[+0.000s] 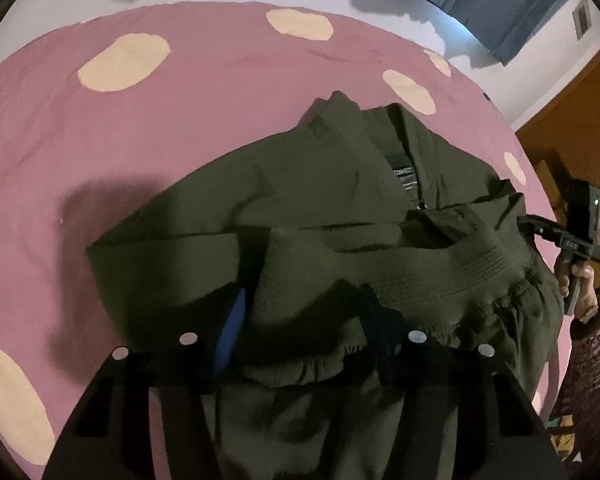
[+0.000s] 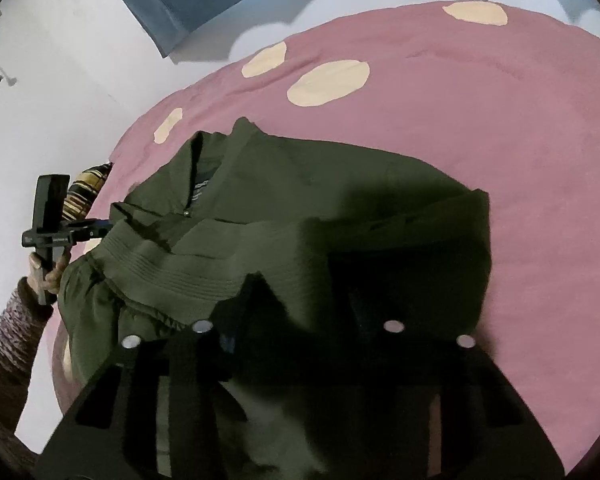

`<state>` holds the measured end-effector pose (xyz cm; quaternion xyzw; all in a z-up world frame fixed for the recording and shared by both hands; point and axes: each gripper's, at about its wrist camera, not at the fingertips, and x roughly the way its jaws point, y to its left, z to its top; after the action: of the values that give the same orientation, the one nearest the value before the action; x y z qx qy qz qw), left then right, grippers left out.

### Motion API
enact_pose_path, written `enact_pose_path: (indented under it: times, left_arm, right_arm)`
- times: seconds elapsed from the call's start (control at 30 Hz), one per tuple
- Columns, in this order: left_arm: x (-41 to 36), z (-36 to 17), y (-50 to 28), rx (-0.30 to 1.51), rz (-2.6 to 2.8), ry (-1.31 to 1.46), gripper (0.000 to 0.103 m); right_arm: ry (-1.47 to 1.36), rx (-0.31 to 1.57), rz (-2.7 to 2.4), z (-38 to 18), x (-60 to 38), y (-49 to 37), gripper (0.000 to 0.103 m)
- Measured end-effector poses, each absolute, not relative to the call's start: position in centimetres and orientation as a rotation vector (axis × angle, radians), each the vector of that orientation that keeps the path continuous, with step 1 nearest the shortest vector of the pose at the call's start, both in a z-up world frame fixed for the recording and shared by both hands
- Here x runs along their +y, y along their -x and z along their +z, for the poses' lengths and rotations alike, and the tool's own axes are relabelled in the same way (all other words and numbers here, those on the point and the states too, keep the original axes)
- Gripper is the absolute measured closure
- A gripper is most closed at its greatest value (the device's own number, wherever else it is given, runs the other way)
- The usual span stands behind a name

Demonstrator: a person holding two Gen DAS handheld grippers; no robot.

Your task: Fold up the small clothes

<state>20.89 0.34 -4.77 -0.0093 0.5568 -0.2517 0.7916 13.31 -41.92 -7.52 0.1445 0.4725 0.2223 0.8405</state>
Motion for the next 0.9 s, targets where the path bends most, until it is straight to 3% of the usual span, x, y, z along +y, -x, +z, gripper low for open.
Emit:
enact_pose_path:
  times: [0.1,0.2,0.27,0.33,0.4,0.5,0.57,0.6,0.73,0.9]
  left_arm:
    - [-0.3,-4.7,-21.2,1.197,-0.542,-0.029,0.054]
    - [-0.9,-5.2,-21.5,1.212,-0.526,-0.077,0.063]
    - [-0.9,-5.3,-21.7,1.219,-0.529,-0.078,0.063]
    - [-0.8,-5.2,-21.8,1.215,-0.536,-0.083,0.063]
    - [-0.9,-5.2,-21.9,1.212,-0.539,-0.090,0.063]
    - [-1.1,-5.4,-22.1,1.215,-0.534,-0.092,0.063]
    - [-1.3,-5.3,-21.9,1.195,-0.519,-0.117,0.074]
    - [-1.5,-5.2,-21.8,1.181,-0.508,-0.136,0.083]
    - [-1.0,-3.7,-20.7,1.114,-0.462,-0.103,0.092]
    - [0.4,-0.4,-19.8,1.025,-0.420,-0.016,0.093]
  right_arm:
    - [-0.311,0.992,0.461,-7.3,-42.3,-13.2,0.081]
    - [-0.305,0.984,0.472,-7.2,-42.6,-13.0,0.083]
    - [-0.302,0.983,0.475,-7.2,-42.8,-13.2,0.078]
    - [-0.347,0.984,0.469,-7.2,-43.0,-13.3,0.055]
    - [-0.386,0.972,0.467,-7.2,-43.4,-13.7,0.045]
    - [-0.397,0.984,0.478,-7.4,-43.1,-14.4,0.044]
    - [-0.363,0.993,0.463,-7.7,-42.7,-14.7,0.062]
    - [-0.336,0.997,0.466,-7.6,-42.4,-14.6,0.088]
    - [-0.282,0.955,0.466,-6.3,-41.6,-13.6,0.094]
    - [-0.262,0.834,0.452,-2.6,-41.4,-12.4,0.095]
